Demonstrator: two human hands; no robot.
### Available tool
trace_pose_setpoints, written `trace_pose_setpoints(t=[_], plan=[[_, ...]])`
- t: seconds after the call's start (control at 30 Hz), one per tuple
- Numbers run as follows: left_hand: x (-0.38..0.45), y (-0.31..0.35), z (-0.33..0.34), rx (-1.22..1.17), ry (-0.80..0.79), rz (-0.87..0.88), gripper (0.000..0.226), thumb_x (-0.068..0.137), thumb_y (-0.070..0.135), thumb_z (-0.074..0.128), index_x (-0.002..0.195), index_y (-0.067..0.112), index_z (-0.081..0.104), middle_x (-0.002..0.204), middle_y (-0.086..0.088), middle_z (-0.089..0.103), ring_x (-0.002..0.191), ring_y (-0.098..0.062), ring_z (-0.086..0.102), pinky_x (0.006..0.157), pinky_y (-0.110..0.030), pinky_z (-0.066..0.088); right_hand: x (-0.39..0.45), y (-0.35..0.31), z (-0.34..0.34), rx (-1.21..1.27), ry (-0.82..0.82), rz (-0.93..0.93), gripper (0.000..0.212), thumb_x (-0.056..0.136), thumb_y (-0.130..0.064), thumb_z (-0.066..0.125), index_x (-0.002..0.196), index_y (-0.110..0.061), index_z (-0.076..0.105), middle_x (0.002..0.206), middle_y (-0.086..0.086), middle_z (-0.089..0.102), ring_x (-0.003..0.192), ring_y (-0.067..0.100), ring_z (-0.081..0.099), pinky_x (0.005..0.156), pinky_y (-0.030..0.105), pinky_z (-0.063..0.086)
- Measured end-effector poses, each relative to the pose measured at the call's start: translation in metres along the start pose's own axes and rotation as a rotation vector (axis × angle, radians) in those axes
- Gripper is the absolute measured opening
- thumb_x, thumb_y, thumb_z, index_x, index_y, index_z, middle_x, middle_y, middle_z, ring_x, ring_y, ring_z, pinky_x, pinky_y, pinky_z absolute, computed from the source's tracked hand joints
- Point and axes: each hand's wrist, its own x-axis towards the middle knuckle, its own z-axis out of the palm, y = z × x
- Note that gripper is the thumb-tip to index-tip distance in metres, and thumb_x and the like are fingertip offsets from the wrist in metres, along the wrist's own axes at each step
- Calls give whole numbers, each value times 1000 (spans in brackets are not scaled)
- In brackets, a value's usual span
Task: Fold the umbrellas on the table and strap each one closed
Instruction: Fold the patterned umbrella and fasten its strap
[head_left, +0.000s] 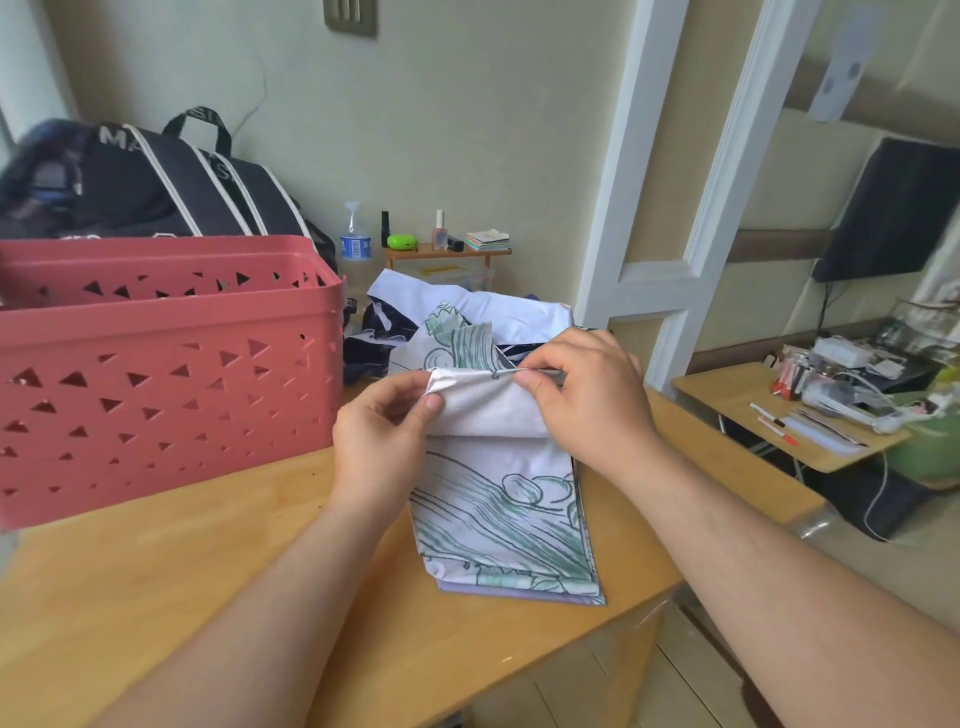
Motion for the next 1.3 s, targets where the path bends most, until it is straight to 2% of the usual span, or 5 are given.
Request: trace_pose_setpoints(t=[0.3,0.63,0.8,0.97,1.3], plan=[[-3,11,1,-115,-34,13,5,92,22,78,90,20,74,78,17,68,73,-2,57,76,-25,46,-1,2,-3,82,-29,20,19,83,-46,64,90,-35,78,91,-17,68,101,18,56,93,53,47],[-4,18,-2,-41,-77,122,39,89,7,80,113,34,65,93,9,77,66,-8,50,68,-24,46,-12,8,-8,83,-26,-4,10,83,-42,71,87,-35,77,81,-29,55,100,19,56,92,55,48],[-4,25,-1,-230,-68,-10,39,90,0,77,113,30,69,85,8,77,79,-10,62,76,-20,51,-15,8,-5,67,-41,-16,1,87,-34,76,88,-34,76,82,-29,53,100,20,55,92,54,47],[2,24,-5,-323,-50,-72,39,88,-1,78,115,25,69,80,4,71,83,-18,60,86,-33,46,-13,5,-4,84,-23,-7,3,88,-32,77,90,-33,78,85,-25,56,101,21,56,92,55,47],[6,23,-16,-100,-141,32,26,90,13,80,107,33,79,83,12,67,73,-7,55,73,-27,45,-15,14,-10,74,-48,2,8,87,-34,77,95,-34,78,93,-21,61,103,20,56,94,53,46]])
